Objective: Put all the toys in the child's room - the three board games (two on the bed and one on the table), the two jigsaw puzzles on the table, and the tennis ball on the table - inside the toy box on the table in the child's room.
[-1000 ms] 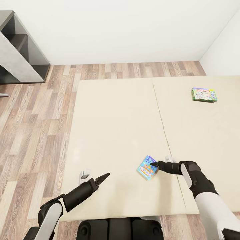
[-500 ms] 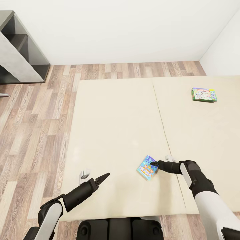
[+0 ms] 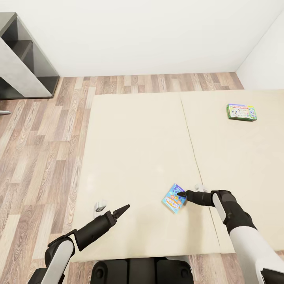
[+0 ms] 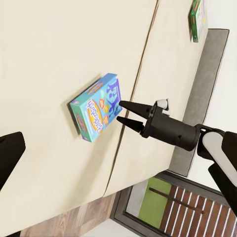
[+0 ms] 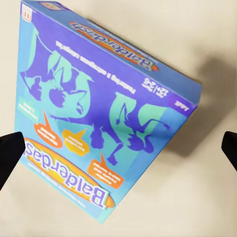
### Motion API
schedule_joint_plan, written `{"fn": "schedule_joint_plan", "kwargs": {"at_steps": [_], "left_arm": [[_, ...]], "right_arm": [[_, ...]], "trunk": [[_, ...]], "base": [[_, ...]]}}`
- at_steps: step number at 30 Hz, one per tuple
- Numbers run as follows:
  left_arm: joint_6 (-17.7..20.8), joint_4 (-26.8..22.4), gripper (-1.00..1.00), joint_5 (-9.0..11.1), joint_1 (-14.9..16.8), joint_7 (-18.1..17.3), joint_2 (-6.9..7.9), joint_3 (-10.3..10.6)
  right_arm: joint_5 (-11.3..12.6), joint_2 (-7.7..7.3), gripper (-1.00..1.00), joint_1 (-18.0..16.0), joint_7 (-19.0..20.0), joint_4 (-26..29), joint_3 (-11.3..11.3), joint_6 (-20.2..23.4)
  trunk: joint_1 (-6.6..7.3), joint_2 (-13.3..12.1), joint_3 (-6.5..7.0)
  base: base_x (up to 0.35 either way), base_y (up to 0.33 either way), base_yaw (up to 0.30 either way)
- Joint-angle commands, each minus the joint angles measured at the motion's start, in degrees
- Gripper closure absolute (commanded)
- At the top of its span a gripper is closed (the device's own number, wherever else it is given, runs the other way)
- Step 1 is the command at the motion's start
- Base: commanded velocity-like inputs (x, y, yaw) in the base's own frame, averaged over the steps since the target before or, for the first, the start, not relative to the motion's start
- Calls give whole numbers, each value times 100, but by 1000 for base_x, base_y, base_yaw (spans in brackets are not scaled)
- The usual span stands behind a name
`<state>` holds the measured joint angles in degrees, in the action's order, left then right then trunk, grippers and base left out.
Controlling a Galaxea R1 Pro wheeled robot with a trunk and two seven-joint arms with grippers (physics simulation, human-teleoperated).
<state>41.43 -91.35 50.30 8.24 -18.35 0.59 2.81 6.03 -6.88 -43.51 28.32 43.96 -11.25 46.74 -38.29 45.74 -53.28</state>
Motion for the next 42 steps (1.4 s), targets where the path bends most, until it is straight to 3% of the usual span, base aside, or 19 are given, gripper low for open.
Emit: {"fn": "schedule_joint_plan", "kwargs": {"at_steps": [1, 42], "left_arm": [[23, -2, -100, 16, 2, -2, 2, 1], [24, 12, -100, -32, 1, -2, 2, 7]], "right_arm": [[56, 1, -100, -2, -18, 3, -9, 45], [55, -16, -100, -93, -19, -27, -8, 37]], "trunk": [[-1, 4, -3], [-1, 4, -3]], "base": [[0, 0, 0], [0, 69, 0]]}}
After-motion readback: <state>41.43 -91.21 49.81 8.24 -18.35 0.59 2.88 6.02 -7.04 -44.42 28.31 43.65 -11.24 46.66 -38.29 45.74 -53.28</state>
